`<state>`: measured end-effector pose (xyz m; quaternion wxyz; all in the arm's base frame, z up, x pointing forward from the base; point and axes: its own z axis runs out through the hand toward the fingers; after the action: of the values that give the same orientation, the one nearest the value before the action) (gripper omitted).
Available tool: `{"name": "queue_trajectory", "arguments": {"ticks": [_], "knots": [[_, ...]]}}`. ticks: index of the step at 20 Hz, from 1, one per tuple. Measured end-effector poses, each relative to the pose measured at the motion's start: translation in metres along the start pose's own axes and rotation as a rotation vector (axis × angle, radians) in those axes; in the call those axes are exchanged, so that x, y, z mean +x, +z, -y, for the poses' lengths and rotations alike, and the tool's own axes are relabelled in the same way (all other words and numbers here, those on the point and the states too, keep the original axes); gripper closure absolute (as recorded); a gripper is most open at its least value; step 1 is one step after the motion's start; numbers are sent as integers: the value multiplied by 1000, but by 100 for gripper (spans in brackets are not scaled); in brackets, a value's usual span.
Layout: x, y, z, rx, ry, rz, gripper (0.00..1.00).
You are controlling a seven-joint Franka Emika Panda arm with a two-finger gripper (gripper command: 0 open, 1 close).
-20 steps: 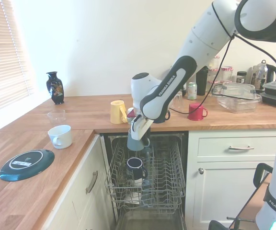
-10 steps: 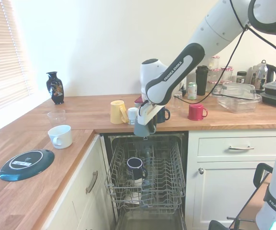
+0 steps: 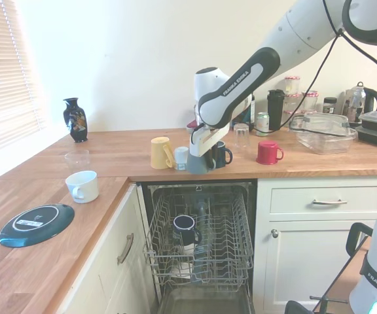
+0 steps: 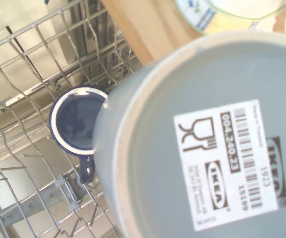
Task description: Unload a mug from dishwasher
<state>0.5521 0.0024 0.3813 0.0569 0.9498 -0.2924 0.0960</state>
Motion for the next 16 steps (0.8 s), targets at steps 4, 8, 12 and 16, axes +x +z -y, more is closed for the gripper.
{"name": "queue_trajectory", "arguments": {"ticks": [4, 8, 12, 16], "knots": [[2, 1, -4, -1, 18, 19, 100], [8, 9, -21, 1, 37, 43, 100], [17, 23, -40, 15, 51, 64, 100], [26, 40, -62, 29, 63, 75, 100]]}}
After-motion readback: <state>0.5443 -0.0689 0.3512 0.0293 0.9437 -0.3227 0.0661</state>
